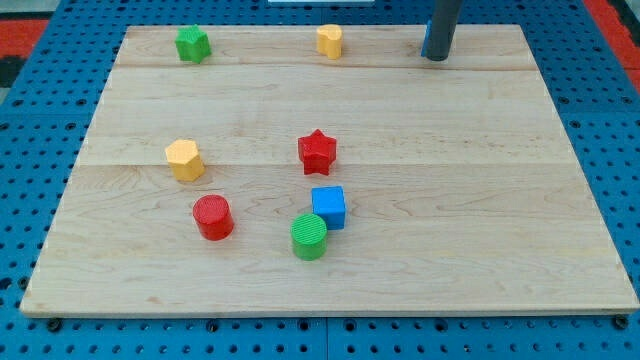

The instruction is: Place the red circle below the green star

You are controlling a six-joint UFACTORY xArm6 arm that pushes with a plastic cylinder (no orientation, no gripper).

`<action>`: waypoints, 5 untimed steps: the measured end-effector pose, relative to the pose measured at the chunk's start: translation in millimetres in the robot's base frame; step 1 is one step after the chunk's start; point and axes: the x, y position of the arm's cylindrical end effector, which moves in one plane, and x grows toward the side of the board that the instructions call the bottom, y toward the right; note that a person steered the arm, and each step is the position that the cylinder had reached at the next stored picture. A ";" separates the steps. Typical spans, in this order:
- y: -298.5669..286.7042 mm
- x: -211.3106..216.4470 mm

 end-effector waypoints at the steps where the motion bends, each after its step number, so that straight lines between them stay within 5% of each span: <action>1: 0.0 0.0; 2: 0.0 36.4; 3: 0.7 124.8; 5: -58.0 223.0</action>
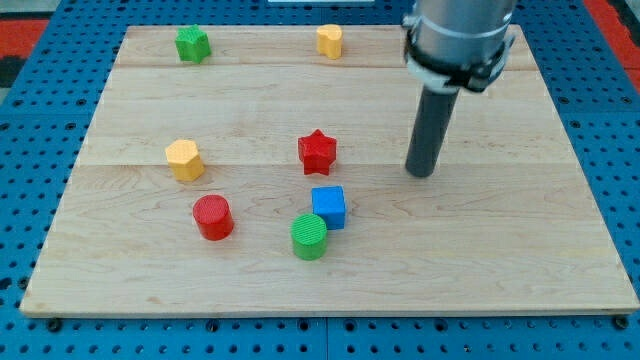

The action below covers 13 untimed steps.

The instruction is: Place the red circle below the green star

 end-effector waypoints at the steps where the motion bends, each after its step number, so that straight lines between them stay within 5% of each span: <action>1: -23.4 69.9; 2: -38.9 127.8; 3: -127.6 133.5; 7: -293.5 -1.7; 9: -343.4 28.3; 11: -361.2 -26.2; 13: -314.2 -32.2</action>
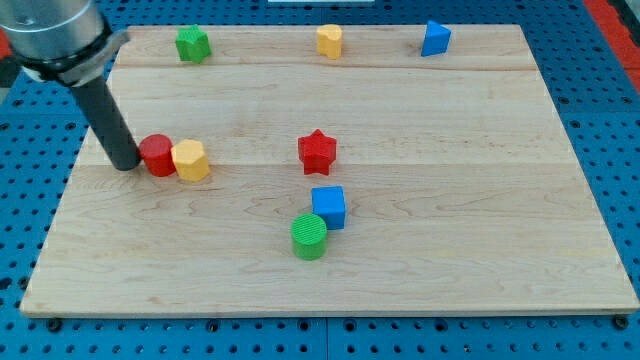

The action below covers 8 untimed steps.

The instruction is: Place the red circle below the green star

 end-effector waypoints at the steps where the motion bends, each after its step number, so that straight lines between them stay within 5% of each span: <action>1: 0.0 1.9; 8: 9.9 16.0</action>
